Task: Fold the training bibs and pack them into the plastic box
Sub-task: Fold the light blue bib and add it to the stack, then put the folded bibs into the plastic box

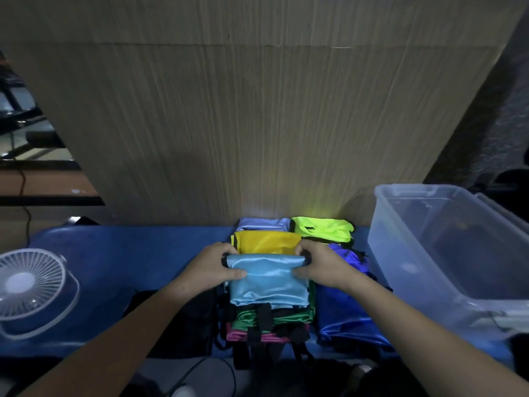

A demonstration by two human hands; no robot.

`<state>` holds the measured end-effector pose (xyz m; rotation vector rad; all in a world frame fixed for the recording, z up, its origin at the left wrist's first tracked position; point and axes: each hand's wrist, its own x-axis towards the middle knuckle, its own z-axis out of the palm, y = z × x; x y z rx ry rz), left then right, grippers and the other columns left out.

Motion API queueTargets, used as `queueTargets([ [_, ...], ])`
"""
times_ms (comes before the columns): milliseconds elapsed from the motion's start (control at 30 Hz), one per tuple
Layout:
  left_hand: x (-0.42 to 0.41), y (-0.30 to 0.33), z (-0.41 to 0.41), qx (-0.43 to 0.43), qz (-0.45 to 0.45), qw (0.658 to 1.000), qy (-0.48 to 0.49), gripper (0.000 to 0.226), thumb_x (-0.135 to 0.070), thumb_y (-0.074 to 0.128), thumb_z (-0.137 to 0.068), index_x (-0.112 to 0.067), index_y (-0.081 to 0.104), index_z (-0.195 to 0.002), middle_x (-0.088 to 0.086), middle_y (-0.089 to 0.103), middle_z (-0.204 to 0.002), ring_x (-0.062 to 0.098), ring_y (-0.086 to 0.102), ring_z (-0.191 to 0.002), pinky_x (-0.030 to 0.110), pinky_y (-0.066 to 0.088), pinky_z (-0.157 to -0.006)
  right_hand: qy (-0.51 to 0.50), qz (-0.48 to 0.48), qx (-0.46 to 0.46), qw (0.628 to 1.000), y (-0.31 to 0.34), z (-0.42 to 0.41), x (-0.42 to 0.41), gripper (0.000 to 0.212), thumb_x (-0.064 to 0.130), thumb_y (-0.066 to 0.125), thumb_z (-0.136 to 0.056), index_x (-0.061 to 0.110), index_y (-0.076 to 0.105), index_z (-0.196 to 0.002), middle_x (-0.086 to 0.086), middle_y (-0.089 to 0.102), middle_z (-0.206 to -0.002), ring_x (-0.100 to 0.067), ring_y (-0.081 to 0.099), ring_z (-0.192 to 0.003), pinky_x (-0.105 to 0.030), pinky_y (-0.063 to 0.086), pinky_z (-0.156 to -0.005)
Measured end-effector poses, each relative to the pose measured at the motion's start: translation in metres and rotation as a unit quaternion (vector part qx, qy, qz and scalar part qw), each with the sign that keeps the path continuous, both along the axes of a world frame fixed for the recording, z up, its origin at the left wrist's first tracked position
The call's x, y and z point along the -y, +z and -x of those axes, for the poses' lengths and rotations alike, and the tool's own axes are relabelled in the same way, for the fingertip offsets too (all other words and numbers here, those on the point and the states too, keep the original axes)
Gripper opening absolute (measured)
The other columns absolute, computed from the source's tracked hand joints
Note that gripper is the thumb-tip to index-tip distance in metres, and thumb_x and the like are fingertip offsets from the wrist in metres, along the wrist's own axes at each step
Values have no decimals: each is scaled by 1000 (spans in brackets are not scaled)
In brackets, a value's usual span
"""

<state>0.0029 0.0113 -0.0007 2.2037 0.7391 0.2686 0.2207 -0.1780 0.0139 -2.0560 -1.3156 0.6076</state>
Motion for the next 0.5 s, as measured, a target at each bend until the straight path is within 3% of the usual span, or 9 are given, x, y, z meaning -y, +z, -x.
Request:
queueTargets([
  [133, 14, 24, 8, 92, 75, 993, 7, 39, -36, 86, -67, -10, 64, -88, -5, 70, -78, 9, 67, -77, 27, 51, -70, -8, -79, -85, 993, 24, 16, 13, 21, 2, 68, -81, 12, 50, -85, 1, 53, -72, -9, 47, -61, -29, 40, -59],
  [233, 30, 58, 7, 158, 144, 977, 4, 39, -20, 88, -72, 1, 63, -94, 3, 70, -85, 14, 67, -83, 24, 53, -70, -44, -138, -179, 973, 58, 21, 28, 19, 0, 64, -88, 5, 51, -100, -4, 61, -81, -16, 58, -72, -34, 46, -66],
  [300, 46, 84, 2, 178, 164, 970, -4, 37, -21, 86, -77, -3, 65, -101, 2, 75, -91, 16, 71, -87, 26, 55, -71, -65, -185, -228, 954, 85, 19, 43, 21, -1, 62, -92, 4, 50, -108, -4, 66, -90, -18, 64, -79, -37, 51, -68],
  [433, 82, 132, -29, 217, 181, 959, -18, 28, -20, 75, -88, -10, 65, -112, 3, 76, -104, 15, 71, -96, 28, 54, -80, -96, -254, -242, 932, 132, -5, 83, 27, 1, 63, -94, 10, 49, -115, -10, 67, -96, -26, 66, -82, -40, 52, -69],
  [500, 102, 149, -54, 229, 201, 952, -34, 33, -15, 73, -90, -6, 59, -119, 10, 73, -111, 20, 70, -94, 38, 54, -80, -131, -268, -209, 931, 143, -29, 104, 29, 3, 67, -92, 14, 51, -114, -9, 63, -99, -23, 64, -83, -35, 52, -67],
])
